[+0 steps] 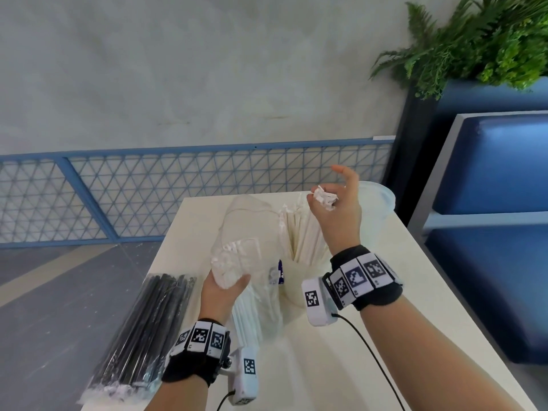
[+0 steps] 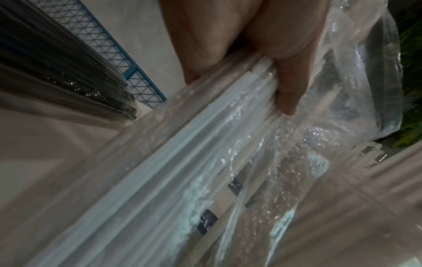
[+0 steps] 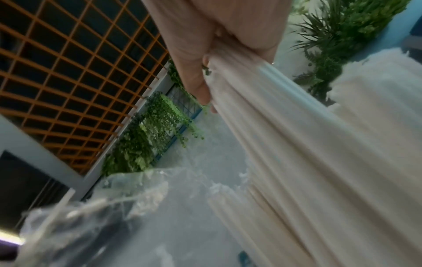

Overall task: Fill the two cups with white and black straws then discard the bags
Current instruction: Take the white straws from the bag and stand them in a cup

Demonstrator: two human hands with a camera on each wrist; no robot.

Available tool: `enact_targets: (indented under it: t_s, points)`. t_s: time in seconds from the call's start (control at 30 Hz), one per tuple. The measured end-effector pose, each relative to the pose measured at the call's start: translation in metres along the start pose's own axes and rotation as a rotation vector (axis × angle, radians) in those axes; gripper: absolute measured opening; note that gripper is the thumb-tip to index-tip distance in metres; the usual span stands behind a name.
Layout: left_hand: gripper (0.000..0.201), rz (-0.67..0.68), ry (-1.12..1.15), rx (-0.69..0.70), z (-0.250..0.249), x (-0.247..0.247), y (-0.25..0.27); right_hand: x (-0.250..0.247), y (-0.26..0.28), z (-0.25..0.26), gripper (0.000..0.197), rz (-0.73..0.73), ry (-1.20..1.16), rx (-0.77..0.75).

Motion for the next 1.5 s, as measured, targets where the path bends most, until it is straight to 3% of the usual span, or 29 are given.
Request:
enact_targets:
  t_s: [0.17, 0.33, 0.43, 0.5, 0.57, 0.67, 0.83, 0.93, 1.07, 1.23, 1.33, 1.43, 1.5]
  points:
    - [0.034, 0.015, 0.024, 0.008, -0.003, 0.001, 0.002, 0.033, 0.011, -0.006, 0.021, 0.225, 0.242, -0.215]
    - [0.033, 0.02, 0.016, -0.016, 0.004, 0.003, -0.001, 0.05, 0.029, -0.052, 0.023, 0.453, 0.533, -0.163]
    - [0.032, 0.03, 0.009, -0.014, 0.003, 0.004, 0.0, 0.045, 0.029, -0.044, 0.018, 0.439, 0.482, -0.21]
    - [0.033, 0.032, 0.024, -0.007, -0.002, 0.005, 0.002, 0.029, 0.024, -0.037, 0.037, 0.314, 0.507, -0.281]
    - [0.034, 0.033, 0.041, -0.008, -0.004, 0.004, 0.004, 0.011, 0.021, -0.048, 0.066, 0.24, 0.542, -0.22]
    - [0.031, 0.044, 0.052, -0.009, -0.004, 0.004, 0.003, 0.01, 0.031, -0.082, 0.086, 0.42, 0.37, 0.105]
    - [0.031, 0.049, 0.041, -0.007, 0.002, 0.005, -0.002, 0.021, 0.037, -0.079, 0.096, 0.519, 0.332, 0.005]
    - [0.033, 0.042, 0.038, 0.0, 0.004, 0.004, -0.005, 0.026, 0.036, -0.076, 0.068, 0.416, 0.389, -0.1]
    - [0.033, 0.043, 0.045, 0.004, 0.007, 0.004, -0.007, 0.037, 0.035, -0.069, 0.033, 0.375, 0.372, -0.116]
    - [0.035, 0.042, 0.05, -0.005, 0.017, 0.004, -0.013, 0.042, 0.029, -0.044, 0.021, 0.406, 0.342, -0.203]
    - [0.032, 0.057, 0.053, 0.009, 0.018, 0.006, -0.014, 0.039, 0.031, -0.028, 0.03, 0.344, 0.475, -0.347]
    - [0.034, 0.068, 0.064, 0.015, 0.019, 0.006, -0.014, 0.028, 0.042, 0.011, 0.022, 0.234, 0.253, -0.421]
    - [0.038, 0.088, 0.069, 0.023, 0.019, 0.007, -0.014, 0.039, 0.058, 0.017, 0.013, 0.321, 0.169, -0.394]
Point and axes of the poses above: each hand's wrist, its own y-axis away from the middle knuckle, its own x-axis out of the palm, z = x × y, the point moved 10 cm from there along -y, towards the middle knuckle, and after that the axes turned 9 degrees about -z, right-handed, at the moved point
